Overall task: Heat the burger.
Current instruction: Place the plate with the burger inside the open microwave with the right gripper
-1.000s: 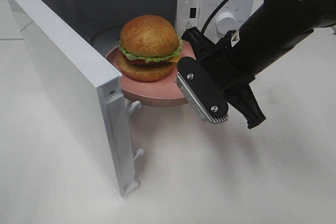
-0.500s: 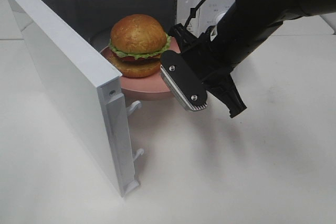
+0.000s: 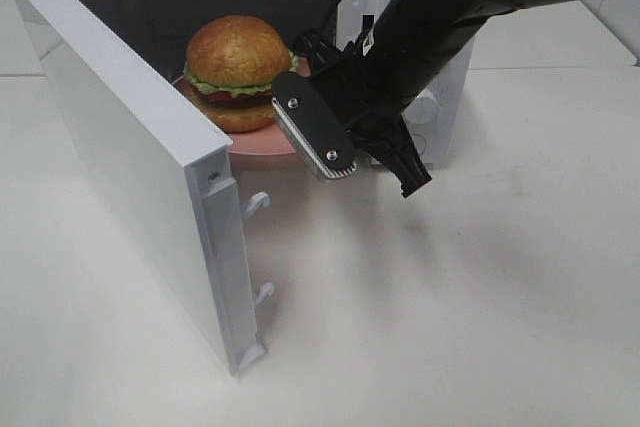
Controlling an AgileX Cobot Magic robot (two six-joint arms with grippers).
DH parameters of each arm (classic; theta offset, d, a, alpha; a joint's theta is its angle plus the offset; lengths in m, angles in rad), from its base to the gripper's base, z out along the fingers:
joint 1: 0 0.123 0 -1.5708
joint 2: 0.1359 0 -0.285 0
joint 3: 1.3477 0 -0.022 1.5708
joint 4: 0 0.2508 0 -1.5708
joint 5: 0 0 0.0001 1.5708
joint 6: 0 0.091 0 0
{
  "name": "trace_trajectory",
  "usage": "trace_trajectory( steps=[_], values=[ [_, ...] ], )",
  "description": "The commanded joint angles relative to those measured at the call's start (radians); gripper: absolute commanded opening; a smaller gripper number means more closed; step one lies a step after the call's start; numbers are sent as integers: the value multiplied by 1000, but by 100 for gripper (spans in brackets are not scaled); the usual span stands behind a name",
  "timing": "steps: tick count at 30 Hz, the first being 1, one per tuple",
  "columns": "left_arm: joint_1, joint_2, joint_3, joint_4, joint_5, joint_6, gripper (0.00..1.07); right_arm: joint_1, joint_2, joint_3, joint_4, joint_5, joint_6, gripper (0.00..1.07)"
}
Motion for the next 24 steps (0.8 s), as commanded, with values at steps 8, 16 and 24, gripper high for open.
trace_trajectory(
  steps=[8, 16, 24],
  values=[
    [1, -7, 3, -7, -7, -5, 100, 8, 64, -119, -56, -45, 99, 0],
    [1, -7, 3, -7, -7, -5, 100, 16, 128, -213, -62, -17, 112, 0],
    [1, -7, 3, -7, -7, -5, 100, 16, 193, -308, -104, 21, 170, 0]
  ],
)
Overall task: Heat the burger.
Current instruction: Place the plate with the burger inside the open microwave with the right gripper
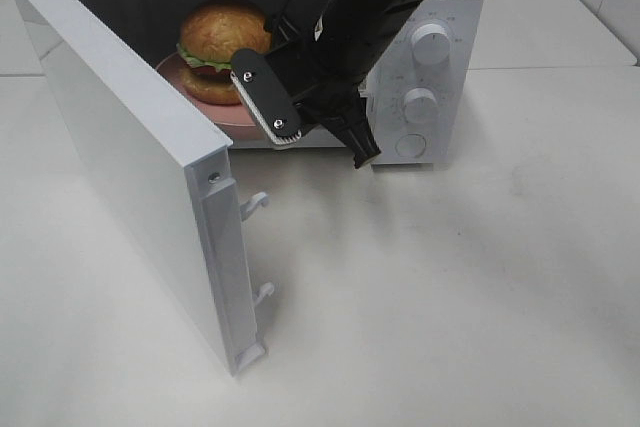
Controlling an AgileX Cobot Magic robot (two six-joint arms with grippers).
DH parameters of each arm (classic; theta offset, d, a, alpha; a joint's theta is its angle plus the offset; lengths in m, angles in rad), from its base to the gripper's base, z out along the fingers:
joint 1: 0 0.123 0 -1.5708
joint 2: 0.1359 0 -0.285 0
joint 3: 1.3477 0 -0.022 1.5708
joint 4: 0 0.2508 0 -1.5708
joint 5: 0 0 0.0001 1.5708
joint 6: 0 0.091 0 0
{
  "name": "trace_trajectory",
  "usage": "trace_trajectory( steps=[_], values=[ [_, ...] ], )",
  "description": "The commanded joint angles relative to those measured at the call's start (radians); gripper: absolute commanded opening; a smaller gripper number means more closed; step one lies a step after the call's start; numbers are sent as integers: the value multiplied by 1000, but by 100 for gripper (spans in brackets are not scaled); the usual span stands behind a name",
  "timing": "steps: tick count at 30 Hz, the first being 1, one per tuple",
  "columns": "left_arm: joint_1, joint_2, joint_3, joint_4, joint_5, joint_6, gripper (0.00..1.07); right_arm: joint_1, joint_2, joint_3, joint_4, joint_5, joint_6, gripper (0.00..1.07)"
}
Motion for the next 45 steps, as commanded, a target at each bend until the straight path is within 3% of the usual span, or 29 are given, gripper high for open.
trace_trajectory(
  steps=[1, 7, 22, 39, 45],
  values=[
    [1, -7, 3, -7, -7, -5, 100, -1, 20, -68, -23, -25, 52, 0],
    [1, -7, 3, -7, -7, -5, 100, -1, 55, -115, -29, -21, 67, 0],
    [1, -7, 3, -7, -7, -5, 100, 11, 205, -349, -57, 57, 144, 0],
    [1, -7, 3, -7, -7, -5, 100, 9, 289, -443, -80, 57, 207, 3],
    [1, -7, 3, -7, -7, -5, 100, 8, 289, -443, -74, 63, 229, 19]
  ],
)
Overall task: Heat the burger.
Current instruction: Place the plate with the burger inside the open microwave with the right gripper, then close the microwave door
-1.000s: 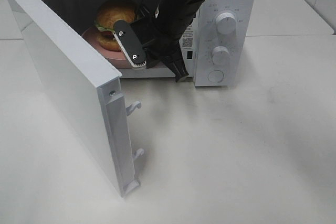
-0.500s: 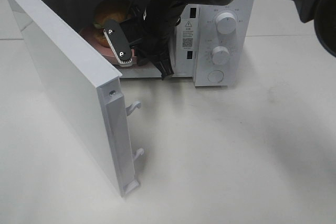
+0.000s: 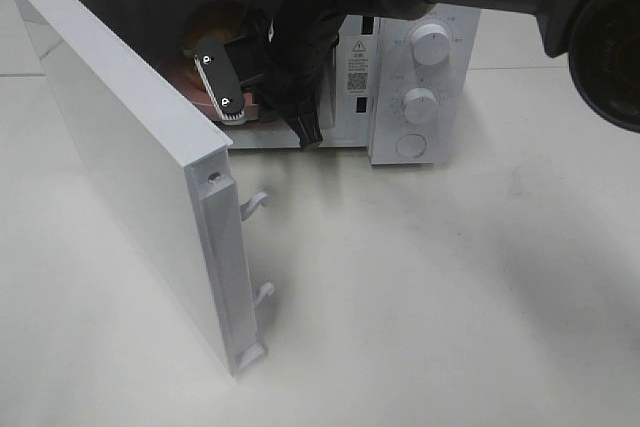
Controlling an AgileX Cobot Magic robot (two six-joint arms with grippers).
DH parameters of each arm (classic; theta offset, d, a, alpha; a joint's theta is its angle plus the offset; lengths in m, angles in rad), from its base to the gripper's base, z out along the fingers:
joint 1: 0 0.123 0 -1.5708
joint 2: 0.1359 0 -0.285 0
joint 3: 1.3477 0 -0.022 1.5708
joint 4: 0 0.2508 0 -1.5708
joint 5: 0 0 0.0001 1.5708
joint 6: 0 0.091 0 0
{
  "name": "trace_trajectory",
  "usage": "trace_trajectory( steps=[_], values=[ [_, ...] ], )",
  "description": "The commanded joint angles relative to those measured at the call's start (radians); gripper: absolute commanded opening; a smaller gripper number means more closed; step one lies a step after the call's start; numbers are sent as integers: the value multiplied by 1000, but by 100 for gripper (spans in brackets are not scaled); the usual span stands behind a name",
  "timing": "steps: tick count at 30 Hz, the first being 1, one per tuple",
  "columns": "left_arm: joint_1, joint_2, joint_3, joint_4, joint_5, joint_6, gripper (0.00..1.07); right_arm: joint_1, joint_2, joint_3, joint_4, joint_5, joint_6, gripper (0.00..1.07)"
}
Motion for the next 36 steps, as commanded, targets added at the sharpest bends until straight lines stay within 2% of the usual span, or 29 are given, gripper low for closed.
trace_trajectory(
  steps=[1, 2, 4, 5, 7, 10, 27, 31, 34, 36],
  values=[
    [1, -7, 3, -7, -7, -5, 100, 2, -16, -15, 6, -23, 31, 27],
    [1, -7, 3, -7, -7, -5, 100, 2, -16, -15, 6, -23, 31, 27],
    [1, -7, 3, -7, -7, -5, 100, 2, -16, -15, 6, -16, 44, 40],
    [1, -7, 3, -7, -7, -5, 100, 2, -16, -15, 6, -16, 44, 40],
    [1, -7, 3, -7, -7, -5, 100, 2, -22, -5, 6, -13, 48, 49],
    [1, -7, 3, -7, -7, -5, 100, 2, -39, 25, 6, -18, 48, 54],
    [1, -7, 3, -7, -7, -5, 100, 1, -190, 282, 40, -146, 48, 69],
    [1, -7, 3, -7, -7, -5, 100, 1, -255, 390, 41, -201, 48, 74],
    [1, -7, 3, -7, -7, -5, 100, 1, -268, 408, 41, -208, 48, 75],
    [1, -7, 3, -7, -7, -5, 100, 1, -309, 455, 31, -227, 48, 75]
  ],
)
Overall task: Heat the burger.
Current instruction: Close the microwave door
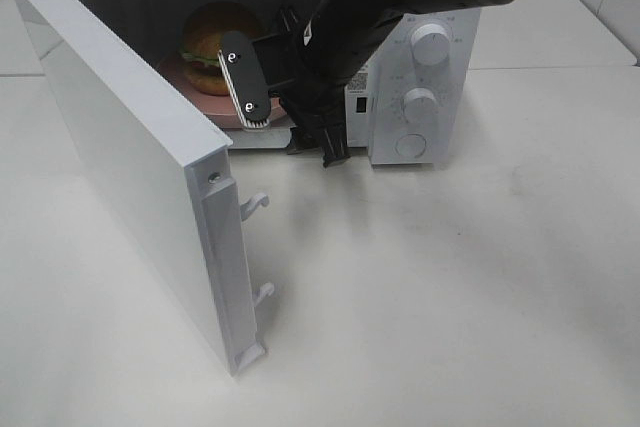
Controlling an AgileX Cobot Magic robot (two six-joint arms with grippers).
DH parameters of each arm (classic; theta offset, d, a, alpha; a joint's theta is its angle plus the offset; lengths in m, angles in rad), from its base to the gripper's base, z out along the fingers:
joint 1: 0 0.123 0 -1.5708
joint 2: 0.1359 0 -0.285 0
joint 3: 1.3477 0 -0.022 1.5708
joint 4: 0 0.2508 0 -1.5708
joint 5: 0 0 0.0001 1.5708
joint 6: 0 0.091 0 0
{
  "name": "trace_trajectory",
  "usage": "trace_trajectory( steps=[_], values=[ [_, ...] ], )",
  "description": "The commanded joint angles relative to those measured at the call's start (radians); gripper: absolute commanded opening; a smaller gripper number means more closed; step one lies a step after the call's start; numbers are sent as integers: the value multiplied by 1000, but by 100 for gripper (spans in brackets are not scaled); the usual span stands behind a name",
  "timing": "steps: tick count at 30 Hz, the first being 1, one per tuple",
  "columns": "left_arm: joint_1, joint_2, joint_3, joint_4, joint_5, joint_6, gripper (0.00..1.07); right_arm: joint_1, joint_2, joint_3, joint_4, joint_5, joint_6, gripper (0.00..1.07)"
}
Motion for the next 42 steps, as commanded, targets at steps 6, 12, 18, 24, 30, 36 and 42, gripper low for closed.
trace_trajectory(
  steps=[6, 12, 18, 24, 30, 36, 42],
  values=[
    [1, -7, 3, -7, -7, -5, 100, 1, -97, 108, -6, -34, 3, 75],
    [1, -7, 3, -7, -7, -5, 100, -19, -171, 202, -6, -74, 3, 75],
    [1, -7, 3, -7, -7, -5, 100, -34, -264, 299, -6, -103, 40, 75],
    [1, -7, 3, -7, -7, -5, 100, -34, -324, 358, -9, -129, 108, 75],
    [1, -7, 3, -7, -7, -5, 100, -34, -386, 427, -9, -132, 195, 75],
    [1, -7, 3, -7, -7, -5, 100, -34, -464, 500, -8, -131, 356, 74],
    [1, -7, 3, -7, -7, -5, 100, -34, -527, 546, -5, -112, 590, 74]
  ],
)
